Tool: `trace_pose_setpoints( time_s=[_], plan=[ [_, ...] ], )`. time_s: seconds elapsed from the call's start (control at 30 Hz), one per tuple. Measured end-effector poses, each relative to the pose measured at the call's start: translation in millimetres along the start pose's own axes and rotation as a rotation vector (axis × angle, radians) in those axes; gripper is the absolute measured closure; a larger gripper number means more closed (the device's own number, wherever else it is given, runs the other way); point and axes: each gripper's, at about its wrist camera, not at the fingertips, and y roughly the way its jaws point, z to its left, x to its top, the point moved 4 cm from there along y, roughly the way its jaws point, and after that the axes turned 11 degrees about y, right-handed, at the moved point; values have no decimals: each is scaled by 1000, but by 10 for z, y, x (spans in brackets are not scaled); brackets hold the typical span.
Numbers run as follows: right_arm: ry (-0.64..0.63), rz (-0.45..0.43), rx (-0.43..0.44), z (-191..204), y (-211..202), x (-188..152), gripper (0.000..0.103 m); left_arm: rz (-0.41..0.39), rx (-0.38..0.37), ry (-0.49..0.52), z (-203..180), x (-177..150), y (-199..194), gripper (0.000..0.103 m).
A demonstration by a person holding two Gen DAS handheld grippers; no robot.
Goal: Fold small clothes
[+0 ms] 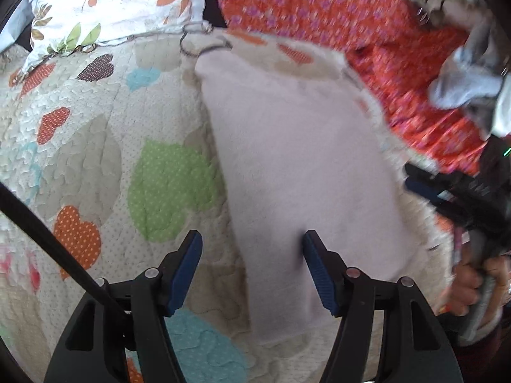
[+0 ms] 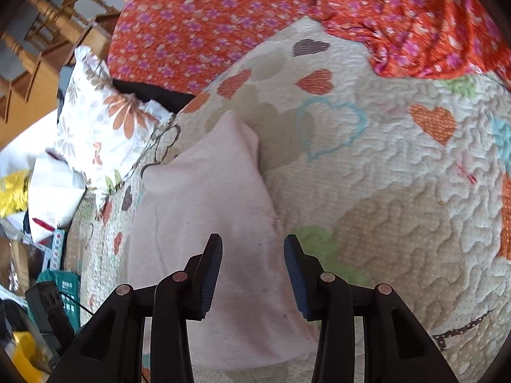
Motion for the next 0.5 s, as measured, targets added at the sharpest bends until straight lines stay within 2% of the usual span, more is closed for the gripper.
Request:
trace_pose_setpoints(
  time_s=[0.1,0.23,0.33,0.5],
  plan=[
    [-15,16,-3,52,68,-39,59,37,25,25,-13,-49,81,42],
    [-20,36,-5,61,125,-68,58,16,-10,15,-2,-51,18,43],
    [-15,33,-4,48,126,-55,54,-11,-16,9,-7,-36,-60,43],
    [9,20,7,8,81,-11,50,-85,95,60,-25,13,-272,43]
  ],
)
